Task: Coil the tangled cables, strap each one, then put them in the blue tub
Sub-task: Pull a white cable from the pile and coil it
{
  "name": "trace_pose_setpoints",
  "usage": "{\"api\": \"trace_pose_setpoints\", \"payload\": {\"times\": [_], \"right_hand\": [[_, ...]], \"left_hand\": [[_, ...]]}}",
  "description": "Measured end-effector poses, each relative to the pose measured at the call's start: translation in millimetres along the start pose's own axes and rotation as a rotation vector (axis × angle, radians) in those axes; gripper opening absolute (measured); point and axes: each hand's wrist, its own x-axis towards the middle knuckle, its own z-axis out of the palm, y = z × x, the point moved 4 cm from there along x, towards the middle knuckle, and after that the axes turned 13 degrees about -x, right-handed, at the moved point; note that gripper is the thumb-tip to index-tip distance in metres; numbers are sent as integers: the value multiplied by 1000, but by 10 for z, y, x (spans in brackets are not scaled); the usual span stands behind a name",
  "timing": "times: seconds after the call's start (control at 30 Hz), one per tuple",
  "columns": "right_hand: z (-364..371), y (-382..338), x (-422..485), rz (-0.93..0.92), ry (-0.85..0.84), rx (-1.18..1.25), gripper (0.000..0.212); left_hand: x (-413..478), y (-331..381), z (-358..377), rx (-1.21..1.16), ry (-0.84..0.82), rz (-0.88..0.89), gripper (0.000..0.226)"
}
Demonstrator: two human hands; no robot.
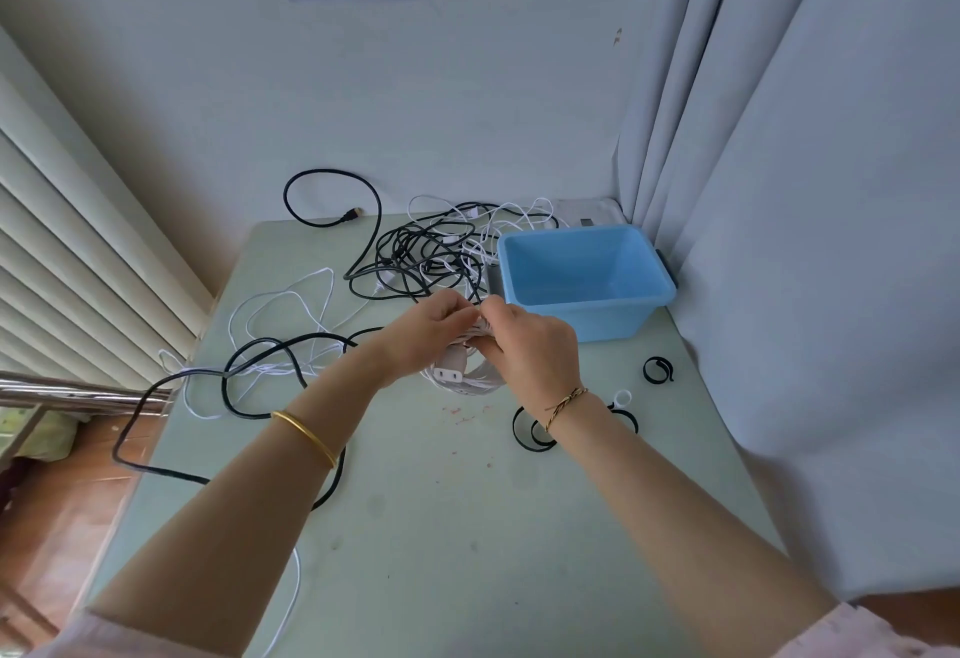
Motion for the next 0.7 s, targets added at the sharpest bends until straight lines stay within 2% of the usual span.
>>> {"api": "trace_pose_setpoints", "payload": {"times": [0.17, 0.3, 0.57, 0.63, 0.7], "right_hand": [[2, 18, 27, 44, -38, 38, 40], [7, 36, 45, 54, -54, 51, 39], [-183, 69, 166, 192, -51, 38, 53], [-204, 63, 186, 159, -132, -41, 42], [-163, 64, 189, 110, -337, -72, 26]], "left_hand": [[-1, 21, 8, 3, 14, 34, 14], [-23, 35, 13, -40, 12, 41, 22], [39, 35, -50, -49, 175, 114, 15], [43, 40, -57, -48, 181, 125, 16], [45, 44, -62, -32, 185, 140, 16]]}}
